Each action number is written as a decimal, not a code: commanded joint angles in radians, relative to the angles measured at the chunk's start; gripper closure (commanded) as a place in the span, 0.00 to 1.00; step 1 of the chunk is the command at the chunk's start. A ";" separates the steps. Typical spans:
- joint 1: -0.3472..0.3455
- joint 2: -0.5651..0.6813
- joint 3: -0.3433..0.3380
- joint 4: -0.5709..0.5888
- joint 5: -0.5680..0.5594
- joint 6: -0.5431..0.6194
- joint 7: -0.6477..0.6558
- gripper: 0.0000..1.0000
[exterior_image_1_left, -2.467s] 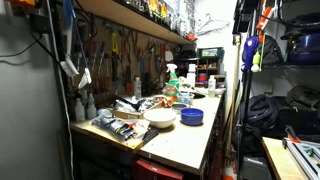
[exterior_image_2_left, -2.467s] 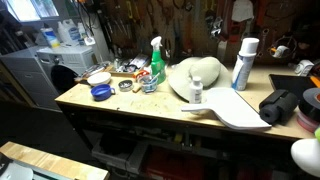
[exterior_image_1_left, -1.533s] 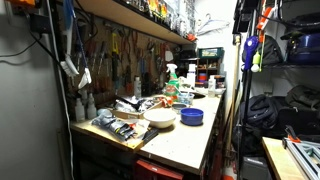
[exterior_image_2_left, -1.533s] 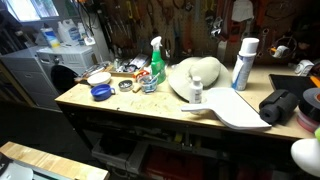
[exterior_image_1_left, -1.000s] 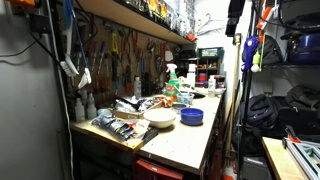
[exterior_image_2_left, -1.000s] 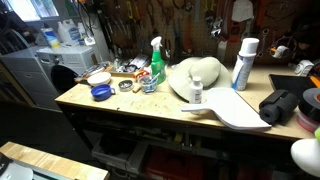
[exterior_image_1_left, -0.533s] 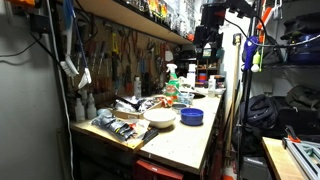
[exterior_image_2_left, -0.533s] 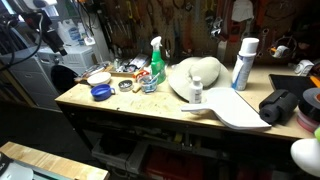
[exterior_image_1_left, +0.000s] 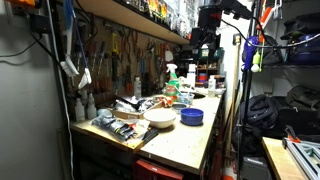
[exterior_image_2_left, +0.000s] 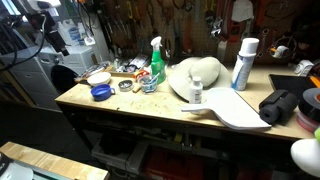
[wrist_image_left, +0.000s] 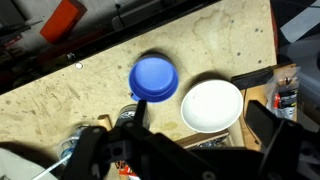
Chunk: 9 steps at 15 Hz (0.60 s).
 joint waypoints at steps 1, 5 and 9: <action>-0.042 0.042 0.028 0.020 -0.057 0.005 0.082 0.00; -0.100 0.180 0.066 0.073 -0.181 0.152 0.224 0.00; -0.067 0.397 0.095 0.238 -0.291 0.289 0.210 0.00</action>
